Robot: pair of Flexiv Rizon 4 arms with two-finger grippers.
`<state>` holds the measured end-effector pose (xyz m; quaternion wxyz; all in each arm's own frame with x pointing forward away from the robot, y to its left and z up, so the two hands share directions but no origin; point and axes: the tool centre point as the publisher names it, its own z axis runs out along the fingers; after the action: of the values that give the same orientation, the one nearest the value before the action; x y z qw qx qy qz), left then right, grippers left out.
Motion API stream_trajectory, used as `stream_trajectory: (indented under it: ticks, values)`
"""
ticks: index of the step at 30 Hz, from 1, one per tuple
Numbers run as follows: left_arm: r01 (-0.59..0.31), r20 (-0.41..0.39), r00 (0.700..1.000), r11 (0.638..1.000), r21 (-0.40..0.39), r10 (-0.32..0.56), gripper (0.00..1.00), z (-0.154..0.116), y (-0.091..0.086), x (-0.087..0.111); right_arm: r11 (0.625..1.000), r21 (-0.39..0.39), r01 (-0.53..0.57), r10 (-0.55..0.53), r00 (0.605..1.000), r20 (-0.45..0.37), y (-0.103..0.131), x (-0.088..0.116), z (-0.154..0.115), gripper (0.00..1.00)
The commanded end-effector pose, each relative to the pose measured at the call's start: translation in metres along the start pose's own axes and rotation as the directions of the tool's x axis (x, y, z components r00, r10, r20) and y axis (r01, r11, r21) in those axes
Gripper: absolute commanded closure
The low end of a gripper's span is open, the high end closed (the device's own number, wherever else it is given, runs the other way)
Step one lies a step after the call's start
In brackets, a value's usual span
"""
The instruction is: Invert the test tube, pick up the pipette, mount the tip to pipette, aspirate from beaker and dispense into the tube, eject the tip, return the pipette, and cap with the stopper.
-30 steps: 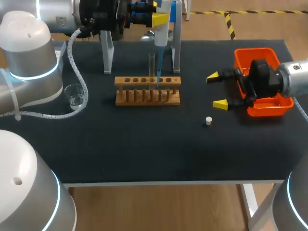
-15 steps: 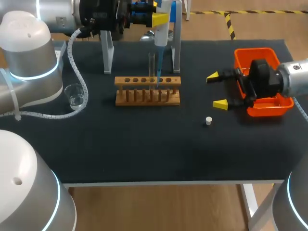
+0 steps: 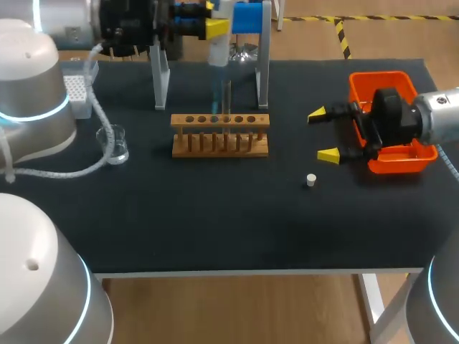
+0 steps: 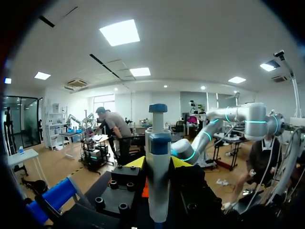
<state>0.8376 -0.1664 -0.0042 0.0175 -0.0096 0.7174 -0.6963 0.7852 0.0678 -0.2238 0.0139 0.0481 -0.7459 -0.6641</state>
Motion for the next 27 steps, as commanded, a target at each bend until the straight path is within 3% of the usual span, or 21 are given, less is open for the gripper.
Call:
stream_trajectory:
  ticks: [1,15,27]
  values:
    - [-0.005,0.033,0.999,1.0,-0.004,0.005,1.0,-0.042,0.004,0.005,1.0,0.001,0.001,-0.001,1.0,0.0,0.0,0.0,0.0,0.0]
    - [-0.04,0.146,0.988,0.999,-0.03,0.044,1.0,-0.126,0.011,-0.028,1.0,0.001,0.001,-0.001,1.0,0.0,0.0,0.0,0.0,0.0]
    - [-0.054,0.171,0.984,0.998,-0.017,0.056,1.0,-0.159,0.026,-0.054,1.0,0.001,0.001,-0.001,1.0,0.0,0.0,0.0,0.0,0.0]
